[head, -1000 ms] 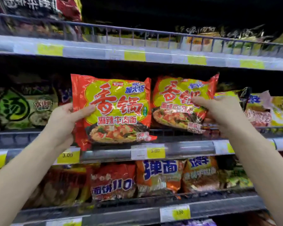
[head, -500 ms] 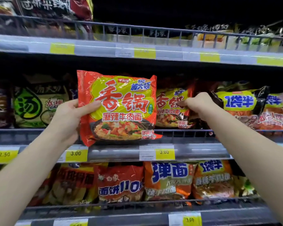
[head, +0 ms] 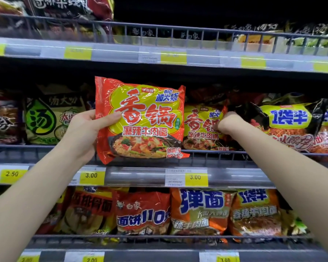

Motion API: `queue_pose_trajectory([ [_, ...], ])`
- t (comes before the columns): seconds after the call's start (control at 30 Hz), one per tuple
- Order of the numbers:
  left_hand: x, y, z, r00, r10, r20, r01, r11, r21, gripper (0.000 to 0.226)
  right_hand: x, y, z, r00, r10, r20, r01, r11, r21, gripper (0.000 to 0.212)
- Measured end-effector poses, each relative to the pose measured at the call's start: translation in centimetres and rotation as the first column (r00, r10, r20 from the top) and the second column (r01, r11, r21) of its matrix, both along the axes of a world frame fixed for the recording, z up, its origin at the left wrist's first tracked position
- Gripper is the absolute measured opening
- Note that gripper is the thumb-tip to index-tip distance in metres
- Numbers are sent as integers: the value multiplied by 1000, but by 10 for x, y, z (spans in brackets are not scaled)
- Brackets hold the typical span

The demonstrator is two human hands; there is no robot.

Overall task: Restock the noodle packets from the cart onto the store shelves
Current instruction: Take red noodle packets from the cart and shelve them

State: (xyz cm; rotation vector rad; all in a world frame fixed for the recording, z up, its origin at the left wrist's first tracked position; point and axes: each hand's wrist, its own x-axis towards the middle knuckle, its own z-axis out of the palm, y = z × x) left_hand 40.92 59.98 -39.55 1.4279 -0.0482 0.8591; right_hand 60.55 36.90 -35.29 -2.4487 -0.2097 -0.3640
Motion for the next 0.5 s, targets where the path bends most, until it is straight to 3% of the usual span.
queue_pose_trajectory([
  [0.2,6,-4,0,1000,-5,-7,5,1000,11,37,-4,8,1,1000,12,16,-9,984,-180,31],
  [0.37,8,-9,1,1000,-6,-7,6,1000,20,38,-8,16,-3,973,-84,216,141,954,-266,31],
  [0.43,8,-10,2,1000,-4,-9,5,1000,15,38,-13,20,-12,933,-82,351,223,896,-385,37],
  [0.5,9,-11,4,1000,-6,-10,6,1000,10,37,-18,24,-21,833,-68,550,373,803,-465,32],
])
